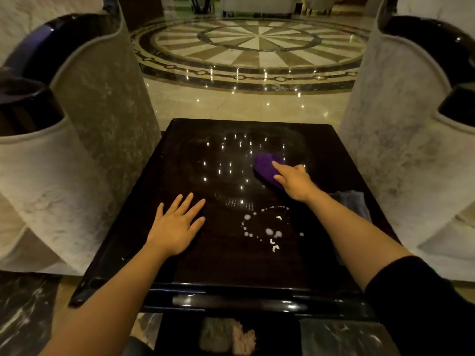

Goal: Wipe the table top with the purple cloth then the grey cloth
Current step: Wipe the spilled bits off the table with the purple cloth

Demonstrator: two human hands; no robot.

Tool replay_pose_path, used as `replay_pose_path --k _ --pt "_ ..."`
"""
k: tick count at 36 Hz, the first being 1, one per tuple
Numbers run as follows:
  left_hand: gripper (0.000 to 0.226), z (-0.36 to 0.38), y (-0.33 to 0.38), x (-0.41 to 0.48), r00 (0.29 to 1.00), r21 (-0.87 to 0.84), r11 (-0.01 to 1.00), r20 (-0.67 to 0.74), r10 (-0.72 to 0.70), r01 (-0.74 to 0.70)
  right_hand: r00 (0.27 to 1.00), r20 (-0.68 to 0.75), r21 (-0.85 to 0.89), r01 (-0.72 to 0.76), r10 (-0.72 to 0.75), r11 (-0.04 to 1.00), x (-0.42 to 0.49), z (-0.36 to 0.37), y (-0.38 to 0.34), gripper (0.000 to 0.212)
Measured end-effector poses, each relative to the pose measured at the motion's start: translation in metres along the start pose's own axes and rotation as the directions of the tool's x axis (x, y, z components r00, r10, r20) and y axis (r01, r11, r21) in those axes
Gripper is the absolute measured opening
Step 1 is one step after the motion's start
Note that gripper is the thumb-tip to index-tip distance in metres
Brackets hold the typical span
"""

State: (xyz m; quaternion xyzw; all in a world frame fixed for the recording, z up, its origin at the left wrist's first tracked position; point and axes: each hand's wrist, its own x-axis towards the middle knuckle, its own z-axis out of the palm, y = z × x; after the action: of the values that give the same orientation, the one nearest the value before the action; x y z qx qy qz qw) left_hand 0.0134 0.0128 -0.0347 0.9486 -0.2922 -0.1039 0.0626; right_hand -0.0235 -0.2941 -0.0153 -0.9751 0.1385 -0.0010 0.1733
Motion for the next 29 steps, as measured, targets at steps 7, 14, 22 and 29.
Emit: replay_pose_path --k 7,14,22,29 --pt "0.052 0.000 -0.001 0.000 1.000 0.013 1.000 -0.014 0.013 -0.013 0.989 0.031 -0.037 0.144 -0.142 0.989 -0.029 0.009 -0.018 0.042" --pt "0.053 0.003 -0.003 0.001 0.999 0.004 1.000 -0.019 0.026 -0.026 0.975 0.060 -0.013 0.215 -0.214 0.977 -0.064 0.023 -0.038 0.041" --pt "0.053 0.004 -0.003 0.002 0.999 -0.004 0.999 -0.027 0.033 -0.033 0.943 0.091 -0.007 0.321 -0.319 0.947 -0.112 0.030 -0.065 0.042" --pt "0.053 0.000 -0.001 0.000 0.999 -0.011 0.999 -0.015 0.031 -0.031 0.910 0.094 -0.021 0.407 -0.404 0.913 -0.155 0.036 -0.089 0.043"
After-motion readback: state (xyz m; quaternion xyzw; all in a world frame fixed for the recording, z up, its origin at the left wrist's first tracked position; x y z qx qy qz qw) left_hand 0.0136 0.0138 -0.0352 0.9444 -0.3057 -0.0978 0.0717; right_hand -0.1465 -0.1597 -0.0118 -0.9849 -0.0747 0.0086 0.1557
